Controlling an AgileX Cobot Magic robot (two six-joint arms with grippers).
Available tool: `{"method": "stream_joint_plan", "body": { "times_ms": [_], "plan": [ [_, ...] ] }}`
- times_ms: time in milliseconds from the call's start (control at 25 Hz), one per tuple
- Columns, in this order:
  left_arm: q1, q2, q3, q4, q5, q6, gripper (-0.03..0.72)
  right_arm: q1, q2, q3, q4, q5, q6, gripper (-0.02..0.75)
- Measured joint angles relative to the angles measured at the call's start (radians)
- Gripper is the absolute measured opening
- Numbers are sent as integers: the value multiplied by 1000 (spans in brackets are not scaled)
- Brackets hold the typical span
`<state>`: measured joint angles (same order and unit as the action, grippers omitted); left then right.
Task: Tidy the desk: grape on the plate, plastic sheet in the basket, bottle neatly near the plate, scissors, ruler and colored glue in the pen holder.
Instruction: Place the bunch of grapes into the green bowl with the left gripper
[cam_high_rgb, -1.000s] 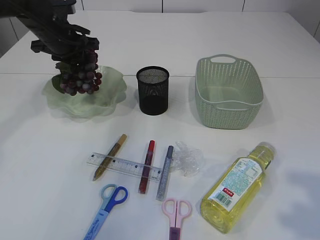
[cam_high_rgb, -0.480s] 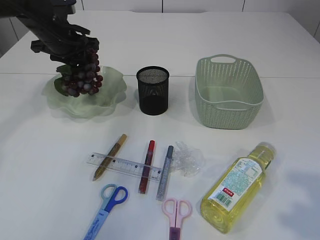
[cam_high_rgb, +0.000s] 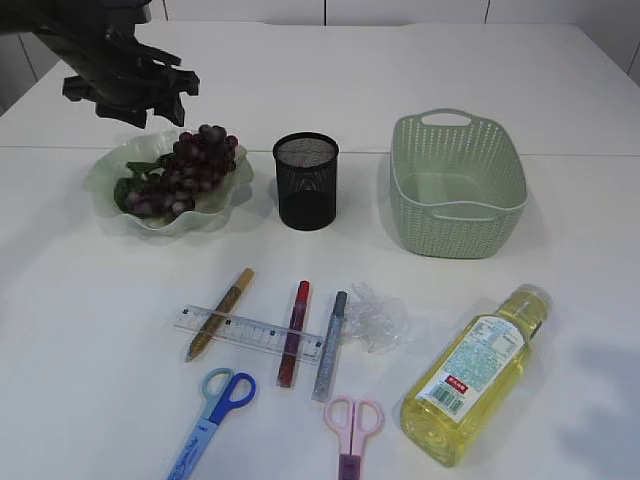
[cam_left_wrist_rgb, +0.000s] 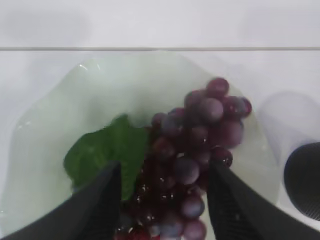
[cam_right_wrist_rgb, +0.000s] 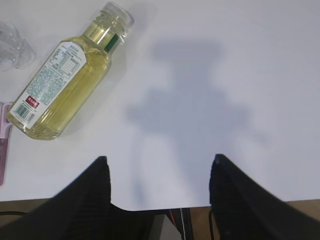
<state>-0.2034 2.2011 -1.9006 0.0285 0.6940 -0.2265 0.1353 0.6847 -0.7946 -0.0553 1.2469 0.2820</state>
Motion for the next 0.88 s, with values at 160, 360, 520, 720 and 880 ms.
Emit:
{"method": "stream_joint_plan", "body": {
  "times_ms": [160,360,520,720,880],
  "plan": [
    [0,0,-2,2,-2,0,406,0,0,0,0,1,0,489],
    [0,0,-2,16,6,0,405,0,0,0,0,2,0,489],
    [0,0,-2,18,87,0,405,0,0,0,0,2,-13,489],
    [0,-42,-4,18,188,0,405,0,0,0,0,4,-37,489],
    [0,-107,-58,18,308,4,405,0,6,0,2,4,-39,489]
  ]
}}
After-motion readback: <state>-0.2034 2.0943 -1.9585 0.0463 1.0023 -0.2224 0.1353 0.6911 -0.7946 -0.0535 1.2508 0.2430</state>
